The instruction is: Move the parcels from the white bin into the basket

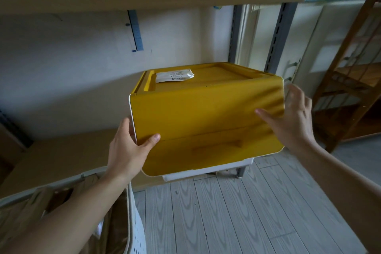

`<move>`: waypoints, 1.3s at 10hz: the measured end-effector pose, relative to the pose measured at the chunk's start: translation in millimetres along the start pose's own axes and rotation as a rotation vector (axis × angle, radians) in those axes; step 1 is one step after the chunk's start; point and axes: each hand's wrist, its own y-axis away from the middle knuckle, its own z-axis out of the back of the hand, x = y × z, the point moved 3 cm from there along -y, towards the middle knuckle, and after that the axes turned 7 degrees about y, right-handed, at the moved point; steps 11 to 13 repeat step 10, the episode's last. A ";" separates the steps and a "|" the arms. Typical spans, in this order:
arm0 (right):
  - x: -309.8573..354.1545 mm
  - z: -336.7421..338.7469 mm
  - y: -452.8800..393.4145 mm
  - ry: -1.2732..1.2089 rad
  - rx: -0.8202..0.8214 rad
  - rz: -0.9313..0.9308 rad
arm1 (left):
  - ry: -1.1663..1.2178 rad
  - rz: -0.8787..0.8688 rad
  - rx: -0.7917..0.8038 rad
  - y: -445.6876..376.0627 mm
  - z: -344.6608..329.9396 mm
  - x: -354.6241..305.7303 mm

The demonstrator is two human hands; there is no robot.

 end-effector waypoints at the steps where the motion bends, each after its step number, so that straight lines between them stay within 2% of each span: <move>1: -10.9 -15.0 -3.2 -0.113 0.143 -0.174 | -0.006 -0.051 0.040 2.5 -2.8 -2.6; 4: -9.1 -19.7 -3.3 -0.250 0.169 -0.201 | 0.004 -0.103 0.038 1.3 -10.2 -1.2; 6: -7.1 -18.2 5.9 -0.223 0.073 -0.181 | 0.039 -0.059 0.067 1.7 -4.0 -3.7; 7: 8.9 -9.7 19.8 -0.159 -0.056 -0.109 | 0.063 -0.031 0.037 3.0 3.7 -6.3; 8: 39.6 -8.0 40.6 -0.110 -0.120 0.128 | -0.064 -0.044 -0.032 7.9 19.9 -9.6; 9: 73.9 -21.2 66.8 -0.098 -0.070 0.387 | -0.153 -0.122 -0.065 15.4 40.7 -10.1; 10: 109.7 -40.3 91.7 -0.184 0.087 0.496 | -0.195 -0.162 -0.037 21.3 51.9 -6.6; 13: 109.7 -40.3 91.7 -0.184 0.087 0.496 | -0.195 -0.162 -0.037 21.3 51.9 -6.6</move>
